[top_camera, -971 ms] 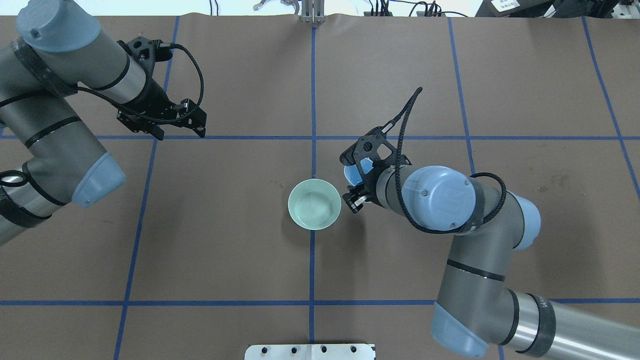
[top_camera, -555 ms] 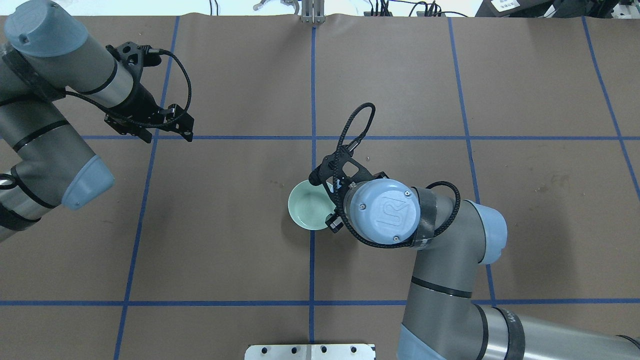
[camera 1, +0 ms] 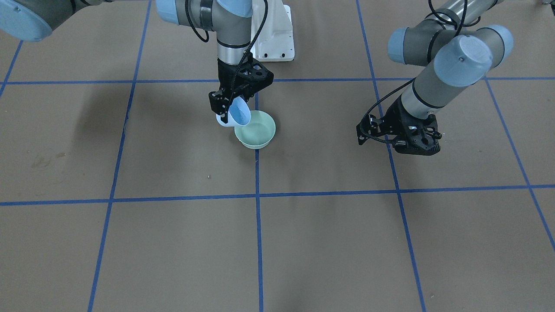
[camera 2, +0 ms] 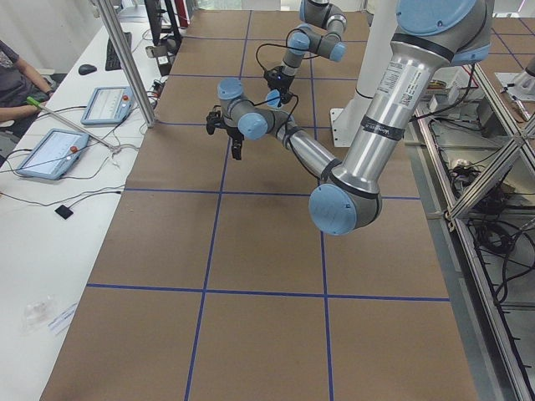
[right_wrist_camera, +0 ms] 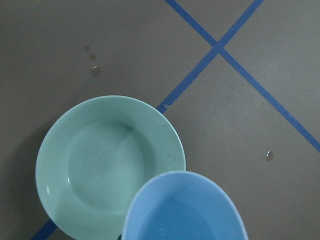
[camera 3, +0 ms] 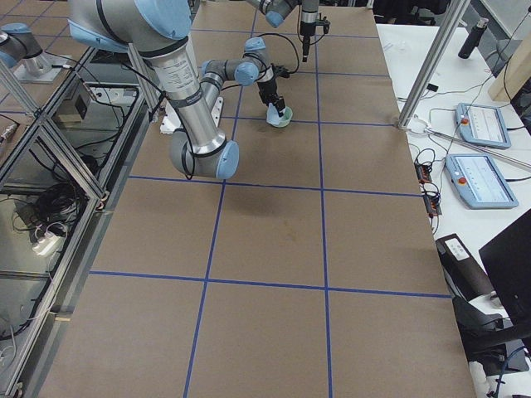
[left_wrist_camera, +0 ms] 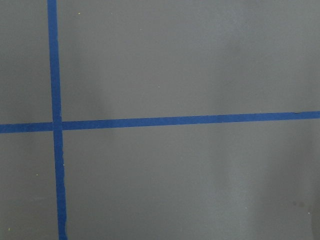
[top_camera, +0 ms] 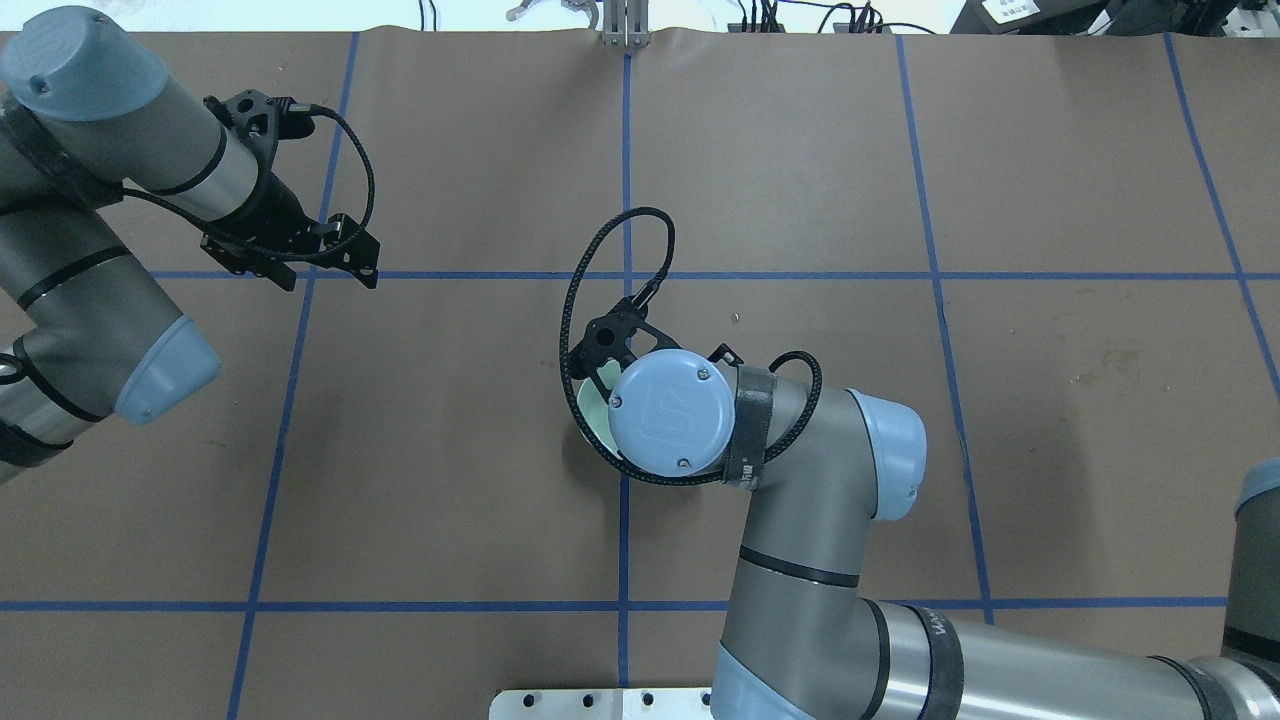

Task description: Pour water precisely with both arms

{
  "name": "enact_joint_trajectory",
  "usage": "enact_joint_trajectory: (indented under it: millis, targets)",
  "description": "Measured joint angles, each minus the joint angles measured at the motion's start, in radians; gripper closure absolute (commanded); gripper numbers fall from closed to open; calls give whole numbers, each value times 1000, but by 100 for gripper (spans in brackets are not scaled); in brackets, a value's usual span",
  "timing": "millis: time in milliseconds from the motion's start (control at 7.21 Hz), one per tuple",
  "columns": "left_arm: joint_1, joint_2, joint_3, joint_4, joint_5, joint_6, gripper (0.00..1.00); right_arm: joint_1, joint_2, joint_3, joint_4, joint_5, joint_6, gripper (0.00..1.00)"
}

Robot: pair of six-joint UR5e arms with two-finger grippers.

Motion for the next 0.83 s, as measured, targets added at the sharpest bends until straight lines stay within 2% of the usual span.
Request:
enact_joint_trajectory:
  millis: [555, 832]
  targets:
    - [0, 9, -1, -2, 0, -1, 0, -2, 58, -21, -159, -17, -156, 92]
    - [1, 10, 0, -2, 0, -3, 0, -5, 79, -24, -232, -56, -216, 94]
